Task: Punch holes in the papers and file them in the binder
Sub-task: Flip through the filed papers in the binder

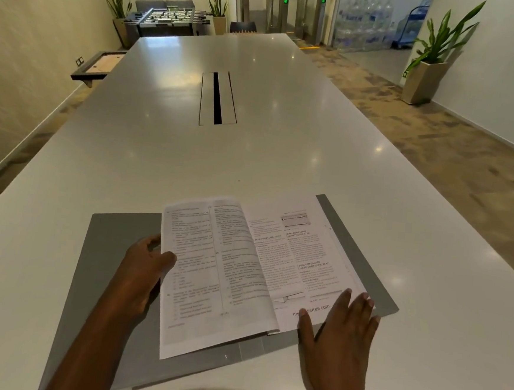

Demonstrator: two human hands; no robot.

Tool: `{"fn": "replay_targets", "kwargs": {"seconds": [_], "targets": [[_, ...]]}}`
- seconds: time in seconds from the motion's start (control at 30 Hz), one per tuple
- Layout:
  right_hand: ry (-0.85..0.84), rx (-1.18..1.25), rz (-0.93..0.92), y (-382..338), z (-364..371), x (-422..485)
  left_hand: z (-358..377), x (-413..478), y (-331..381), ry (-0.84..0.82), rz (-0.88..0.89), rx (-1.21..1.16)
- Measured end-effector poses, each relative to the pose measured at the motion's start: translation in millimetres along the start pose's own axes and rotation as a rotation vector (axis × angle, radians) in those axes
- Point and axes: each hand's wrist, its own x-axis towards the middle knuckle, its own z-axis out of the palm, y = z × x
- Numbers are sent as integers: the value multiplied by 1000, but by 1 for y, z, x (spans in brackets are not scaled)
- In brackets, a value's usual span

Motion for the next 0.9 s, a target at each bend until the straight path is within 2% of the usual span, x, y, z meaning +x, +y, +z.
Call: {"fn": "replay_targets", "kwargs": {"seconds": [0.27,0.37,0.43,0.53,0.6,0.73,0.9], "targets": [[84,13,-51,6,9,-1,0,0,0,4,-30,-37],[45,145,-45,-1,6,-4,0,0,-1,15,-24,-30],[5,331,-42,-10,3,-7,1,-3,-1,9,-20,-30],[-16,604,-189,-22,-3,-15,1,-4,-1,5,-12,-22],[-42,661,-321,-31,-7,-21,0,-3,-2,7,4,-2],[-96,636,-559,-42,-6,-27,-2,-2,-4,21,15,-19],[-245,528,-746,-52,-4,-25,-1,-4,-3,23,15,-90]]}}
